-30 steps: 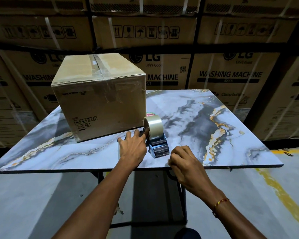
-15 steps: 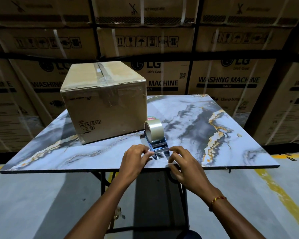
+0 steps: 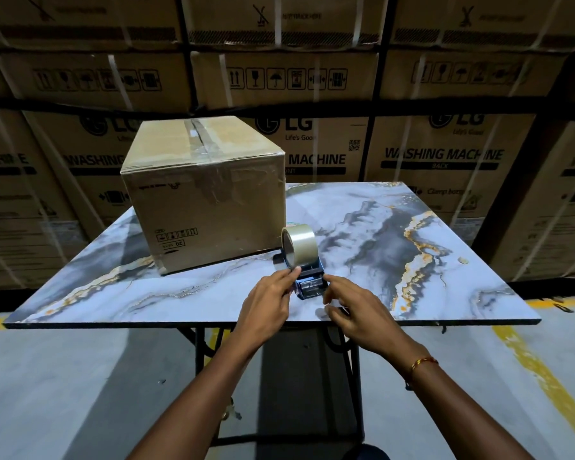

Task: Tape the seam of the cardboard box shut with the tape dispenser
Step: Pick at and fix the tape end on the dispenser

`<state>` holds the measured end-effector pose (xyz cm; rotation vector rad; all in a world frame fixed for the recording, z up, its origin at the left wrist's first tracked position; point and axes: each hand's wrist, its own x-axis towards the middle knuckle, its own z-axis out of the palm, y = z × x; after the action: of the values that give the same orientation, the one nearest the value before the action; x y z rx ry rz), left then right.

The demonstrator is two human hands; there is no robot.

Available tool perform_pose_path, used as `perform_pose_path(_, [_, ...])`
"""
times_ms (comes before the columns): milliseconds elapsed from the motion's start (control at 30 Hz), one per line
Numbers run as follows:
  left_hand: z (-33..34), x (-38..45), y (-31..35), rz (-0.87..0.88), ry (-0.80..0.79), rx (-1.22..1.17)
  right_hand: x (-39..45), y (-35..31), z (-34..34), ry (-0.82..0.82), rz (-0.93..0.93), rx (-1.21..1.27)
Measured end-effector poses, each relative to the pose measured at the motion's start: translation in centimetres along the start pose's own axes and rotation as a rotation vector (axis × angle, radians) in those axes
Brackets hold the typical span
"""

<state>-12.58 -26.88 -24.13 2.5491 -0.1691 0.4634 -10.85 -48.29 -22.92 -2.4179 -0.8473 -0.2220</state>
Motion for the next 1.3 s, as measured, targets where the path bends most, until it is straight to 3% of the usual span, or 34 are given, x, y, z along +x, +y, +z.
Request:
perform_pose_path(233, [0.0, 1.3, -0.5, 0.020, -0.002, 0.196, 1.7, 0.6, 0.1, 0.010, -0.033, 0.023])
perform_pose_path(367, [0.2, 1.2, -1.0, 0.033, -0.023, 0.093, 0.8, 1.4, 1.2, 0.059, -0.043, 0.031])
perform_pose_path(500, [0.3, 0.1, -0.9, 0.034, 0.111, -0.172, 0.5, 1.4, 1.8, 0.102, -0.050, 0.029])
perform_pose_path(767, [0.3, 0.8, 0.5, -0.001, 0.168, -0.193, 0.5, 1.6, 2.2, 0.139, -0.050, 0.007])
perform_pose_path(933, [0.2, 2.5, 1.5, 0.055, -0.037, -0.023, 0.5, 1.7, 2.4, 0.152, -0.038, 0.003])
perform_pose_path(1033, [0.2, 2.7, 1.3, 0.064, -0.080, 0.030, 0.5, 1.7, 2.3, 0.156, -0.035, 0.002])
perform_pose_path(1167, [-0.5, 2.3, 1.0, 0.031, -0.020, -0.094, 0.5, 1.9, 2.4, 0.164, -0.032, 0.022])
perform_pose_path(1300, [-0.8, 1.1, 0.2, -0.111, 0.105, -0.217, 0.5, 1.8, 2.4, 0.164, -0.026, 0.029])
